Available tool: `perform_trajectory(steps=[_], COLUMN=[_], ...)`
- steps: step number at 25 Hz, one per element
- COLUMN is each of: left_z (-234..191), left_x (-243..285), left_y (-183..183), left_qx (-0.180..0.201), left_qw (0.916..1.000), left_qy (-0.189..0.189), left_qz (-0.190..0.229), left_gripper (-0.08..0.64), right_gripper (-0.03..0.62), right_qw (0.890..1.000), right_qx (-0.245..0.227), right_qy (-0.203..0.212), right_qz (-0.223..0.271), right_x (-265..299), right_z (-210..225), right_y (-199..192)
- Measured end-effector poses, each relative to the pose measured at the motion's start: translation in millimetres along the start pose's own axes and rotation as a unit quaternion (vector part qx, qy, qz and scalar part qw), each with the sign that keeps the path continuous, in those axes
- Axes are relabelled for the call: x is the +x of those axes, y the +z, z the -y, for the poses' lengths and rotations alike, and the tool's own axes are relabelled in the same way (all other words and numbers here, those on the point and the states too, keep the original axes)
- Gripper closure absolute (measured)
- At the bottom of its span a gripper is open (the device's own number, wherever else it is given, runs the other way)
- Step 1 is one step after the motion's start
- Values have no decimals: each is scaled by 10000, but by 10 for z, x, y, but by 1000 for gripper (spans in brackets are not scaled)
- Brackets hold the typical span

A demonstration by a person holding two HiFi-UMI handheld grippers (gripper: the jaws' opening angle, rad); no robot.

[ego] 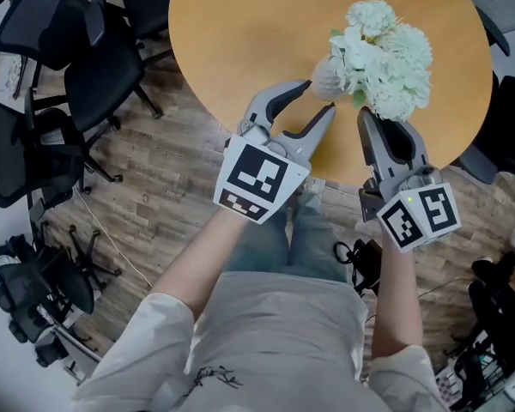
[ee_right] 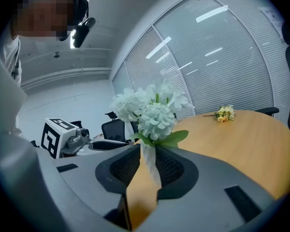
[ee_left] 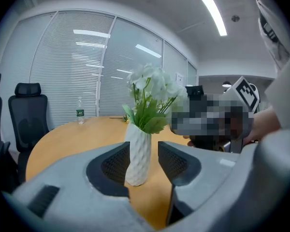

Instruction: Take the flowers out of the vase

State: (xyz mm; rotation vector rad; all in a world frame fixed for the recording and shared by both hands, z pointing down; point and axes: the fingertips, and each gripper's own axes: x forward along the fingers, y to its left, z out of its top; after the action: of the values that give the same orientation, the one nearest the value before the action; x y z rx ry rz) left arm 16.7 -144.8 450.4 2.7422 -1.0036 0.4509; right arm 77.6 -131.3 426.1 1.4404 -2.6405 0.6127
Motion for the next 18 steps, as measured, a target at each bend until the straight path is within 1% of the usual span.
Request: perform_trajectory(steps=[2, 5, 8, 12, 18], left_z=[-10, -35, -62, -84, -88], left_x=[73, 182, 308, 450, 589], left_y=[-49, -82, -99, -126, -158], left_qx=[-29, 80, 241, 343, 409], left_qw=[9999, 9997, 9992, 9985, 9978], left_qy=[-99, -163, -221, -335, -439], left_qz=[-79, -156, -215, -254, -280], left_gripper=[349, 296, 262, 244, 243], right_gripper=[498, 480, 454, 437, 417], right_qw=[10000, 10000, 9999, 9999, 9999], right_qx=[33, 46, 39, 37, 57], right_qy=[-1, -74, -95, -77, -75], right_qz=[-20, 21, 50, 76, 144], right_x=[50, 93, 135, 182, 245], right_z=[17, 50, 64, 69, 103], right_y=[-9, 12, 29, 30, 51])
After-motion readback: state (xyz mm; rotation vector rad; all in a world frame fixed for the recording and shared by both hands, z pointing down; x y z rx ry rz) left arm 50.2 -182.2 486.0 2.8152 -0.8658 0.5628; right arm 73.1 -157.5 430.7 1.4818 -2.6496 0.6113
